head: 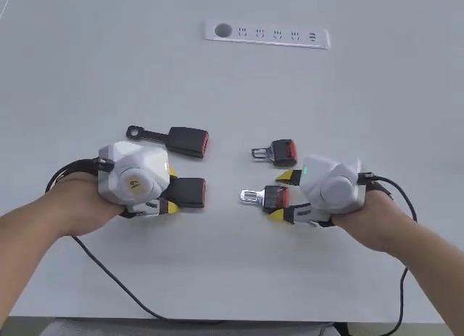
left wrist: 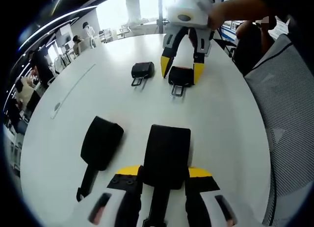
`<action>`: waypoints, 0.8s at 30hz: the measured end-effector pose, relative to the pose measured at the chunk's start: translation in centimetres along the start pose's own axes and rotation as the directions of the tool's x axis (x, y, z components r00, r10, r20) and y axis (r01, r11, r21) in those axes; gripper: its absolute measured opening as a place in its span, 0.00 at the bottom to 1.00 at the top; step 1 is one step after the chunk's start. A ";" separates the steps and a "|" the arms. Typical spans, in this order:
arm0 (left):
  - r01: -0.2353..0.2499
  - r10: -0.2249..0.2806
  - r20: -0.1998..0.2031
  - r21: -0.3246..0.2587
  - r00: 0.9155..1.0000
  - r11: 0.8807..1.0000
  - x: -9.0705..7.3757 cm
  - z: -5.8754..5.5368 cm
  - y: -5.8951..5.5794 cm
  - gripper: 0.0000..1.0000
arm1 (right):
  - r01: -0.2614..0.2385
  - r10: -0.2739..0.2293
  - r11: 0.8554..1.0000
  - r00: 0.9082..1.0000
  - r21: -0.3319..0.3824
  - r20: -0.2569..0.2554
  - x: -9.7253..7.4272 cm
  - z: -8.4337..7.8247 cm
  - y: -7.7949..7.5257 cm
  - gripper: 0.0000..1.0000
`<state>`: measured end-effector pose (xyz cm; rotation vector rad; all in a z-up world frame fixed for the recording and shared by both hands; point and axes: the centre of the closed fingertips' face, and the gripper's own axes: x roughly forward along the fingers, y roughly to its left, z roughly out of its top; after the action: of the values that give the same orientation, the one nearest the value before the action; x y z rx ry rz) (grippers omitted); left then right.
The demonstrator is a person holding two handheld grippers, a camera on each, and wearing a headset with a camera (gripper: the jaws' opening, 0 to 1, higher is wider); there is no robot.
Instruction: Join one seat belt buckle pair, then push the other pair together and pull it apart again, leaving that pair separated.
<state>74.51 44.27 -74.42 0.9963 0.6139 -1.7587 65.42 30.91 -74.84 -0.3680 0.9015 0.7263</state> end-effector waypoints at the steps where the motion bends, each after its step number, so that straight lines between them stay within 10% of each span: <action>1: 0.001 -0.001 0.000 0.003 1.000 1.000 0.0 0.1 -0.1 0.34 | -0.004 0.004 1.000 1.000 -0.006 -0.004 0.0 0.1 0.0 0.37; 24: 0.006 -0.006 -0.035 0.020 0.999 1.000 0.0 -0.1 -0.2 0.33 | -0.024 0.023 0.999 0.999 -0.029 -0.045 0.4 0.7 0.3 0.34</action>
<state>74.38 44.42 -74.51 1.0416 0.6230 -1.7589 65.74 31.72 -74.79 -0.4019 0.9394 0.7562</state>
